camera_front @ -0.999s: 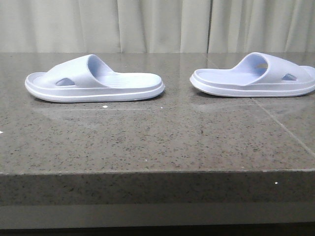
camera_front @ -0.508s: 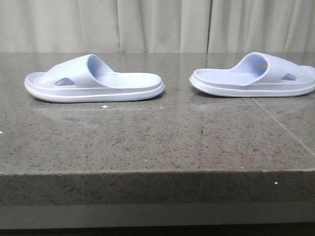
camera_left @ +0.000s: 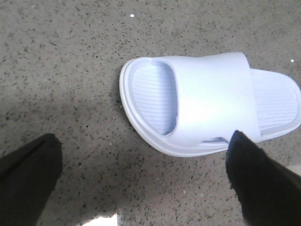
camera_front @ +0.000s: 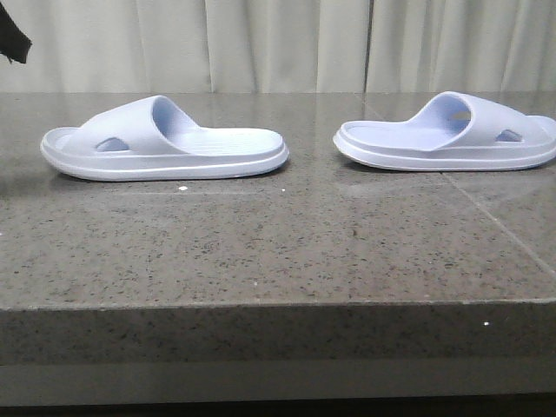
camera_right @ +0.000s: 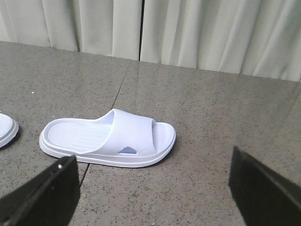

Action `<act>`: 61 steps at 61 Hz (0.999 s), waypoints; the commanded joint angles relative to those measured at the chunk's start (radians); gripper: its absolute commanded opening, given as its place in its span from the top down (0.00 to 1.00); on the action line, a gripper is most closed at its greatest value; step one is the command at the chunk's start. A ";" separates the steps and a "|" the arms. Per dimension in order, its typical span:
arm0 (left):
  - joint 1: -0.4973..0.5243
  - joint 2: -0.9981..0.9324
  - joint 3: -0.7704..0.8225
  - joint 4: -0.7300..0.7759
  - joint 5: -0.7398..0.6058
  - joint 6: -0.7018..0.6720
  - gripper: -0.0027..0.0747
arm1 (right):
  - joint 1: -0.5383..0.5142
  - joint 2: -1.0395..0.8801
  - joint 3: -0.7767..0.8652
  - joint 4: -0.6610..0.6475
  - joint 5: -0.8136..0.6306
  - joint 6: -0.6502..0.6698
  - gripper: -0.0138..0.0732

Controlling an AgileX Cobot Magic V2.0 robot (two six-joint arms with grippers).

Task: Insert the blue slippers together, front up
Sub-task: 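Lower the left gripper onto the heel of the nearer slipper and grasp it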

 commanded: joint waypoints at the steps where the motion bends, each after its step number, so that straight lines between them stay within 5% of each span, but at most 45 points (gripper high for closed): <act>1: 0.054 0.048 -0.077 -0.166 0.068 0.079 0.07 | -0.006 0.013 -0.035 -0.015 -0.072 -0.006 0.08; 19: 0.095 0.274 -0.189 -0.246 0.240 0.116 0.07 | -0.006 0.013 -0.035 -0.015 -0.072 -0.006 0.08; 46: 0.095 0.361 -0.209 -0.248 0.226 0.124 0.08 | -0.006 0.013 -0.035 -0.015 -0.072 -0.006 0.08; 61: 0.095 0.376 -0.209 -0.248 0.226 0.125 0.30 | -0.006 0.013 -0.035 -0.015 -0.072 -0.006 0.08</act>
